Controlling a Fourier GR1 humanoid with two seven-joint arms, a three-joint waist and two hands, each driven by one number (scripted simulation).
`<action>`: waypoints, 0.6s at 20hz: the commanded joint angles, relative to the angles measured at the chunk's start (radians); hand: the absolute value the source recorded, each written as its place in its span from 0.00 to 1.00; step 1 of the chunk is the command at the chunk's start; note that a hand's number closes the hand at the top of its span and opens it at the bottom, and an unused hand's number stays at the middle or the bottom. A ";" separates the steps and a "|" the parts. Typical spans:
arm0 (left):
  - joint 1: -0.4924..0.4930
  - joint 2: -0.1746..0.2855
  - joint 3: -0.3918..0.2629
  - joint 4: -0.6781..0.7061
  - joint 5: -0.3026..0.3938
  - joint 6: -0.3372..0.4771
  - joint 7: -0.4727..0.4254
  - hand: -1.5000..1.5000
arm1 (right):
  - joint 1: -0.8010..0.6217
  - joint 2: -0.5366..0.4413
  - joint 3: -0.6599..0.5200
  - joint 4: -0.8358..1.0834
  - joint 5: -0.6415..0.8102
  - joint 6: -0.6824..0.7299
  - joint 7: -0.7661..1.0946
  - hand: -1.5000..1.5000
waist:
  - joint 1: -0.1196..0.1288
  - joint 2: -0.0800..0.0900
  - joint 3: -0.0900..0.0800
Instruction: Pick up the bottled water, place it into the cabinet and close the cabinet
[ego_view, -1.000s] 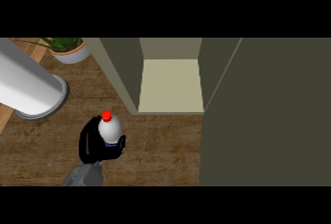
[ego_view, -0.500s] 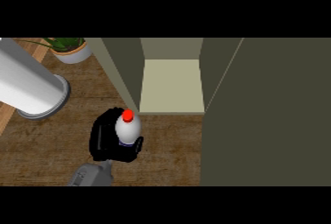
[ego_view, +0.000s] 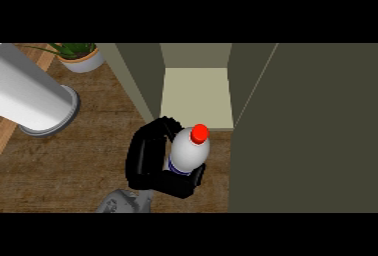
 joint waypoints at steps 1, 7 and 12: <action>-0.078 -0.007 -0.111 -0.047 -0.021 0.175 0.073 1.00 | -0.004 -0.003 -0.010 -0.087 -0.107 0.001 0.067 0.00 | -0.010 0.002 0.000; -0.307 -0.007 -0.101 0.023 -0.004 0.353 0.149 1.00 | -0.031 -0.002 -0.039 -0.087 -0.105 -0.005 0.074 0.00 | -0.016 0.004 0.000; -0.451 -0.007 -0.094 0.156 0.021 0.459 0.148 1.00 | -0.031 0.003 -0.048 -0.100 -0.120 -0.007 0.080 0.00 | -0.027 0.006 -0.001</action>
